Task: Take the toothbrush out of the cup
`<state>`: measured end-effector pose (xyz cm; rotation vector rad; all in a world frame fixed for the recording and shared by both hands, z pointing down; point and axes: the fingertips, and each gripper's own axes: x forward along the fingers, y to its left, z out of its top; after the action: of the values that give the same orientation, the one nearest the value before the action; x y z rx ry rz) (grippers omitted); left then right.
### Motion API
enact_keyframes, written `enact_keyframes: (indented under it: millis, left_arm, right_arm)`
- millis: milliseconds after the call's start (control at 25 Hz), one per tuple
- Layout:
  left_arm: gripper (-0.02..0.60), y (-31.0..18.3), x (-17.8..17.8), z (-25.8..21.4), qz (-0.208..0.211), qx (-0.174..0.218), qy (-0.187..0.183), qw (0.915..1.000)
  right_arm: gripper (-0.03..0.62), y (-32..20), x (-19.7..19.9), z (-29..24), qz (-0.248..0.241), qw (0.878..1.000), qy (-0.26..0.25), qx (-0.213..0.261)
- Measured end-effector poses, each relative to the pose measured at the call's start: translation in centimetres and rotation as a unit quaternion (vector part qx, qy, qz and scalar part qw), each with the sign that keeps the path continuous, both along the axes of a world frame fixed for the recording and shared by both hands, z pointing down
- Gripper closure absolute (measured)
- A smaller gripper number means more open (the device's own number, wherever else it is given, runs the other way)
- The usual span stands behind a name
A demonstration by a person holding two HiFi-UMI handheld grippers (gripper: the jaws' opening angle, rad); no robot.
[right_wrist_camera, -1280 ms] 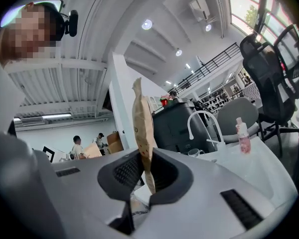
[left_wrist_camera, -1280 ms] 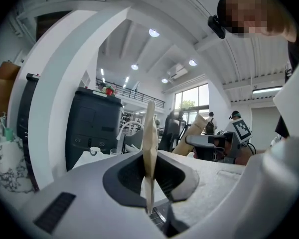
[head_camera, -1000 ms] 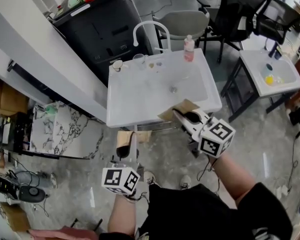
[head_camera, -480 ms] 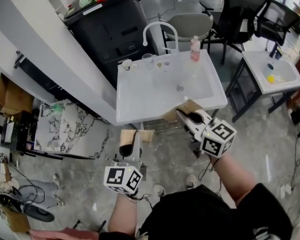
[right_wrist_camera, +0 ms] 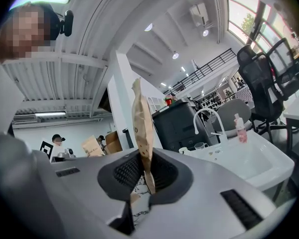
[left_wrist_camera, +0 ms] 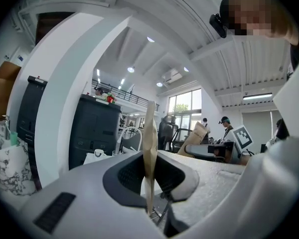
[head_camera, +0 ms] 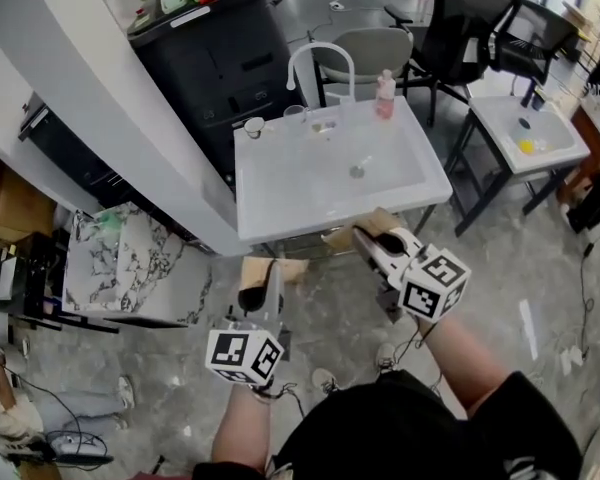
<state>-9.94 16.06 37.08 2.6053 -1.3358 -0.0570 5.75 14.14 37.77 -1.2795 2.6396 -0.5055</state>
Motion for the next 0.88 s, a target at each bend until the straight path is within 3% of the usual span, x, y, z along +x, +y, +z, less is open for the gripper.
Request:
enact_keyframes:
  millis: [320,880]
  left_arm:
    - [0.549,1.0,-1.5,-0.1,0.011,0.001,0.014,0.9998]
    - [0.549,1.6,-0.7,-0.2,0.01,0.004,0.012,0.9999]
  right_arm:
    - [0.566,2.1,-1.3,0.3,0.014,1.0,0.018,-0.006]
    - [0.568,2.5,-0.6,0.6,0.011,1.0,0.024,-0.007]
